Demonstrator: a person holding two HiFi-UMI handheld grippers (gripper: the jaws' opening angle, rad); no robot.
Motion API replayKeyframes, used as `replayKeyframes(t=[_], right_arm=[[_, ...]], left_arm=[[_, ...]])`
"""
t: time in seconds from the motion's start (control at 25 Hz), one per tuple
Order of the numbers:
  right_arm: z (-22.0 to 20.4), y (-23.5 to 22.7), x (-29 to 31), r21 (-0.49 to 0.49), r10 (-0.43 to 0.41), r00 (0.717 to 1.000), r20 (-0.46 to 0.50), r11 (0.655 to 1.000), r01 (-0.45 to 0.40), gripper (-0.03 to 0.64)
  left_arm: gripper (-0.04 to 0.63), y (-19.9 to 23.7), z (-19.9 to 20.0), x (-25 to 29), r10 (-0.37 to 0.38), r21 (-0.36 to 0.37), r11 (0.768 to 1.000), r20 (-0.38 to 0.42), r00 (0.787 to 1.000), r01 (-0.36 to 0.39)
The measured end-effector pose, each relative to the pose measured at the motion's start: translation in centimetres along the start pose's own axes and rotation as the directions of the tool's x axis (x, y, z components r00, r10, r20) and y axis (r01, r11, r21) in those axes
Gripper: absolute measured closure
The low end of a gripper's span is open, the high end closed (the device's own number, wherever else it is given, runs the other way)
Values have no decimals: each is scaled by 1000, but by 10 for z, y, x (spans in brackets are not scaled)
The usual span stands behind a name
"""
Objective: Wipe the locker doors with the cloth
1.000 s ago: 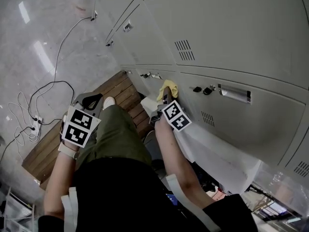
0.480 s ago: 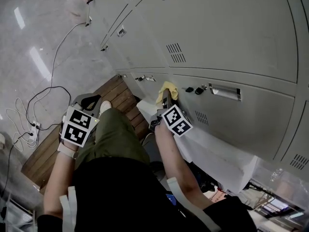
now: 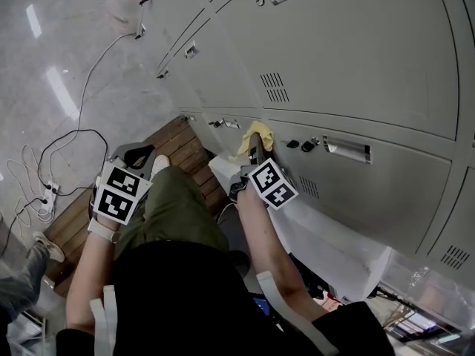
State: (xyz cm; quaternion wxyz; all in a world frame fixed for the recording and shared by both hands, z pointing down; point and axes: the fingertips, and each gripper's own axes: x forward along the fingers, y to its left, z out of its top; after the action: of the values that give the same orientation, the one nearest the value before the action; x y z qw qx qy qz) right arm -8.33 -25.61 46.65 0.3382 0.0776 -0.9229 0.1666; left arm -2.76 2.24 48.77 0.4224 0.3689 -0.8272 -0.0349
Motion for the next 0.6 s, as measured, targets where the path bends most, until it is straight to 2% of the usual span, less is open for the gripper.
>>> replayKeyframes(t=[0.24,0.6], right_arm=[[-5,8,17,-11,28,999,-28,1000,-28,474],[-27,10,48,-15,28,995,-92,999,-29,474]], left_arm=[[586,5,-7,-1,16,-20,1000,-5,1000,-16],[586,11,-21,-2,37,-51,998,-22,999,-38]])
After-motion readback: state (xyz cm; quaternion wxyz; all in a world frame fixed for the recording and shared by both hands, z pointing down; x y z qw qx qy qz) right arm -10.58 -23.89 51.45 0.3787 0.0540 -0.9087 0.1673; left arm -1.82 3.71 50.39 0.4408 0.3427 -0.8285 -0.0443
